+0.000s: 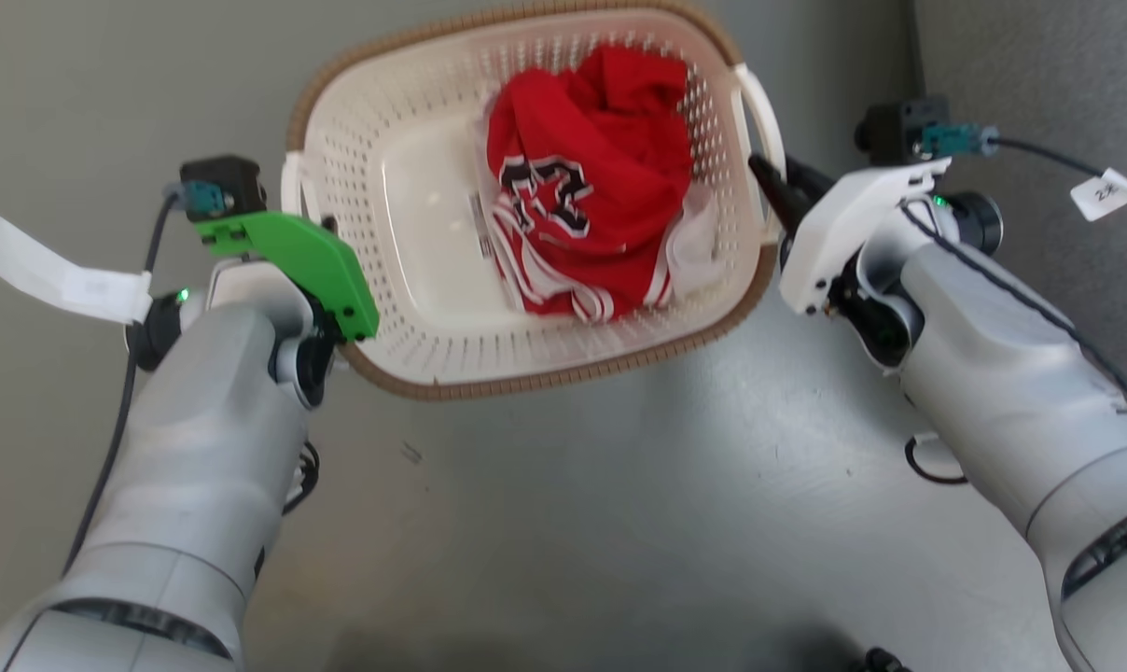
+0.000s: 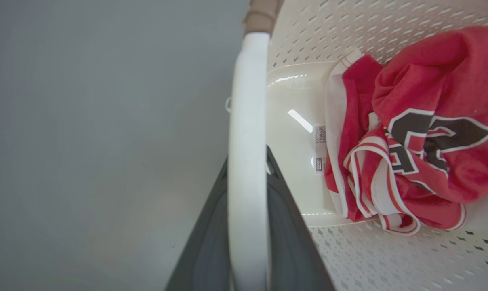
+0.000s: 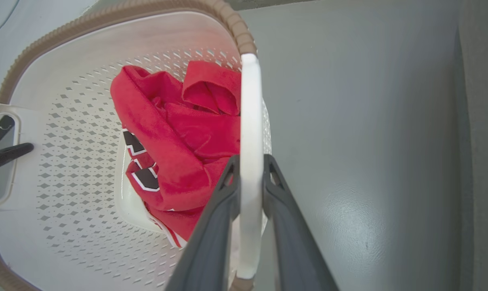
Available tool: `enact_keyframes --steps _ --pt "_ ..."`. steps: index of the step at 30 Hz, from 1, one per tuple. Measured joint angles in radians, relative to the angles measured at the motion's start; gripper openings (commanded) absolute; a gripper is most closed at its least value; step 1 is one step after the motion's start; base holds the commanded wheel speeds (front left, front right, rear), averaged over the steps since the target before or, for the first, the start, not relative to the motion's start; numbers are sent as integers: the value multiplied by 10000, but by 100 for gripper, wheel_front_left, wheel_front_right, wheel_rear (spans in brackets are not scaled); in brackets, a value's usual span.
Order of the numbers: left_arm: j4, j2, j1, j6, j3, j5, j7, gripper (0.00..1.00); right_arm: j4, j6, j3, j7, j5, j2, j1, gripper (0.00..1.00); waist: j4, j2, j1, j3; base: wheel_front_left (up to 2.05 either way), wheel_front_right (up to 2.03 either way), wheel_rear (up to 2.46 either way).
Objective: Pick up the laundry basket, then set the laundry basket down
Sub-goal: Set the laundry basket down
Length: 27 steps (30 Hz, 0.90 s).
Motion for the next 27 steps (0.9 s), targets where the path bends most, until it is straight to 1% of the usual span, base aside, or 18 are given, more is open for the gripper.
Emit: enact_keyframes --steps 6,10,13,18,24,27 --pt "-58 84 -565 130 -128 330 -437 0 153 -115 -88 -500 -222 88 -530 0 -43 0 0 774 0 0 0" --pt "-102 86 -939 142 -247 533 -750 0 326 -376 -173 -857 -309 113 -857 0 -76 0 0 1278 0 0 0" --pt "-81 86 -1058 151 -280 583 -949 0 474 -445 -167 -940 -364 163 -973 0 -99 0 0 1622 0 0 0" --pt "36 92 -1100 201 -307 629 -1152 0 650 -468 -90 -1009 -489 280 -1056 0 -141 0 0 2092 0 0 0" --pt "255 209 -1300 226 -370 736 -1358 0 809 -550 -17 -1099 -614 495 -1327 0 -234 0 -1 2469 0 0 0" --pt "301 226 -1413 226 -410 853 -1476 0 888 -646 -23 -1170 -646 554 -1469 0 -294 0 -1 2621 0 0 0"
